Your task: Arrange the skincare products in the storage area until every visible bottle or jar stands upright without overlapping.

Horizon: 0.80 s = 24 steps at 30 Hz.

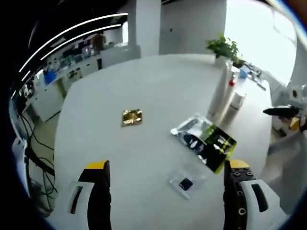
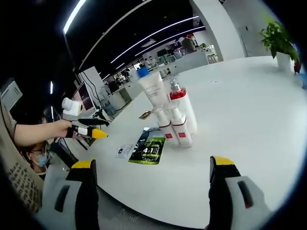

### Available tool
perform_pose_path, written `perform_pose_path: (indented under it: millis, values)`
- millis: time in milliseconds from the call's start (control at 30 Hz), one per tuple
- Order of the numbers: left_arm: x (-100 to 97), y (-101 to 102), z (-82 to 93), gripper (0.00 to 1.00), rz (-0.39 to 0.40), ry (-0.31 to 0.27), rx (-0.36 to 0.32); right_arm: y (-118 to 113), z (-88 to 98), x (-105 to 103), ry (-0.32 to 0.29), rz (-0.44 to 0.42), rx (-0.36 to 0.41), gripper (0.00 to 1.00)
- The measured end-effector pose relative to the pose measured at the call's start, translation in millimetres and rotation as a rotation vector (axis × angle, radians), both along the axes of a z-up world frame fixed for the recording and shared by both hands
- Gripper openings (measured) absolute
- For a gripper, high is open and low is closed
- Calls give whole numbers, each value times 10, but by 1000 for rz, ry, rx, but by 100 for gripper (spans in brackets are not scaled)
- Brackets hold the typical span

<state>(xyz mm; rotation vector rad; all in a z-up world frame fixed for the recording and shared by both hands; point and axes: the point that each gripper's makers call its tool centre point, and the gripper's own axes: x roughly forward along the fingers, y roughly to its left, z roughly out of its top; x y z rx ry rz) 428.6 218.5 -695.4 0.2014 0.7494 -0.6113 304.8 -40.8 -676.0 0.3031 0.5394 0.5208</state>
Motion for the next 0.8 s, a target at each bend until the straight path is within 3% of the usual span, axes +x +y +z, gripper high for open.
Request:
perform_pose_path:
  millis: [800]
  values:
    - [655,-110,-99,95,-52,76,38,-59,-46,24,17,-32,-23,98]
